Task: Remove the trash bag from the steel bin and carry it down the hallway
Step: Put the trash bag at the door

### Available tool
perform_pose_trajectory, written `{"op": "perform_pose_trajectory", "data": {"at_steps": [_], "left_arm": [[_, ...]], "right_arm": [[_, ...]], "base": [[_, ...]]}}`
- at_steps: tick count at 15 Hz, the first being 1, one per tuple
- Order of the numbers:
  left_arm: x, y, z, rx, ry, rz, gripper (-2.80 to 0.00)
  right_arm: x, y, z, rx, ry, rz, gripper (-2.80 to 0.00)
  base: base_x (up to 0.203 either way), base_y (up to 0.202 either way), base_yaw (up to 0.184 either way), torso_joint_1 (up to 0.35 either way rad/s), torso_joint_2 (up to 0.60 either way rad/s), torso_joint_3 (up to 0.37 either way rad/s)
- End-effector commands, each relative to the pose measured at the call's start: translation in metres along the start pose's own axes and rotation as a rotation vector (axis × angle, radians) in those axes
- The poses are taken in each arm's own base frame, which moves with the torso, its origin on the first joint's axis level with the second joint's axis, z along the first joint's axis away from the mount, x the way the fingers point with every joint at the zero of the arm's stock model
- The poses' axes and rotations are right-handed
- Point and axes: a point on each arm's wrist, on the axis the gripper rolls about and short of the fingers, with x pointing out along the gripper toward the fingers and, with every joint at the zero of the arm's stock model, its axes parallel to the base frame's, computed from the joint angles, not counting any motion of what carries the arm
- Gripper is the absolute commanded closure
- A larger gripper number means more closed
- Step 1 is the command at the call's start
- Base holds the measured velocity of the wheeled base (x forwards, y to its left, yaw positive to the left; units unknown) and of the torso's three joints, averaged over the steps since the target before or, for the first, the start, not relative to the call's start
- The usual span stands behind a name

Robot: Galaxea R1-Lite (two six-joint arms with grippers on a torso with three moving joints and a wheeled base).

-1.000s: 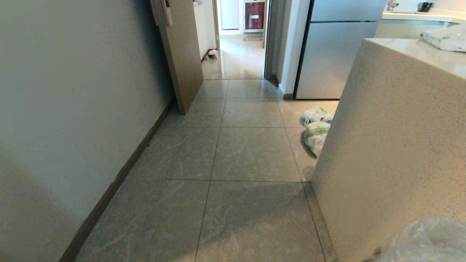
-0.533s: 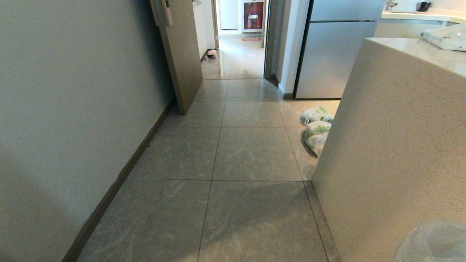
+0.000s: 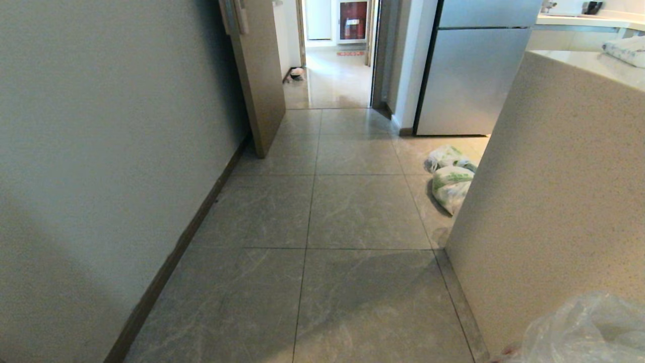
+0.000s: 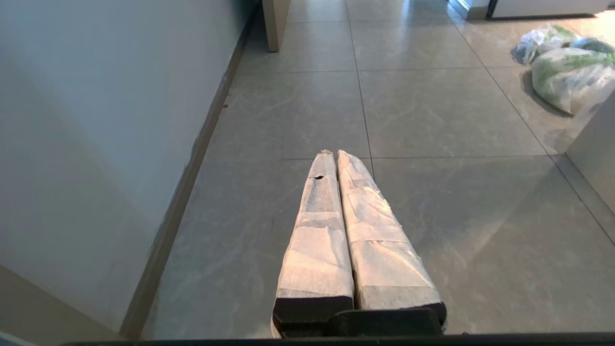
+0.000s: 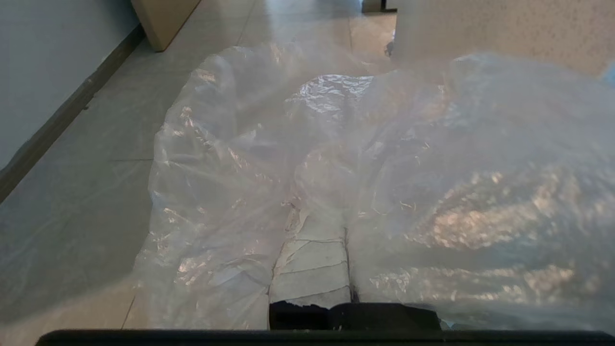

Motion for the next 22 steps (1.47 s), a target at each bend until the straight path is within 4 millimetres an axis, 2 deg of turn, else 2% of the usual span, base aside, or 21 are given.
{"op": "perform_pose_trajectory", "data": {"at_steps": [1,6,22], "left_arm": [[0.0000,0.0000,0.0000,0.000,0.001,0.002,0.00],[0.0000,0.0000,-0.0002,-0.004,0.002,0.002,0.00],[0.0000,0.0000,0.0000,-0.005,0.001,0.002,0.00]], "right_arm": [[0.0002,0.0000,-0.0007,0.000,0.002,0.000,0.00],[0.0002,0.0000,-0.0007,0.000,0.002,0.000,0.00],[0.0002,0.0000,-0.0007,0.000,0.002,0.000,0.00]], "base": [[0.000,0.000,0.000,0.000,0.00,0.000],[0.017,0.000,0.000,0.000,0.00,0.002],[0.189,0.000,0.000,0.003,0.00,0.003]]}}
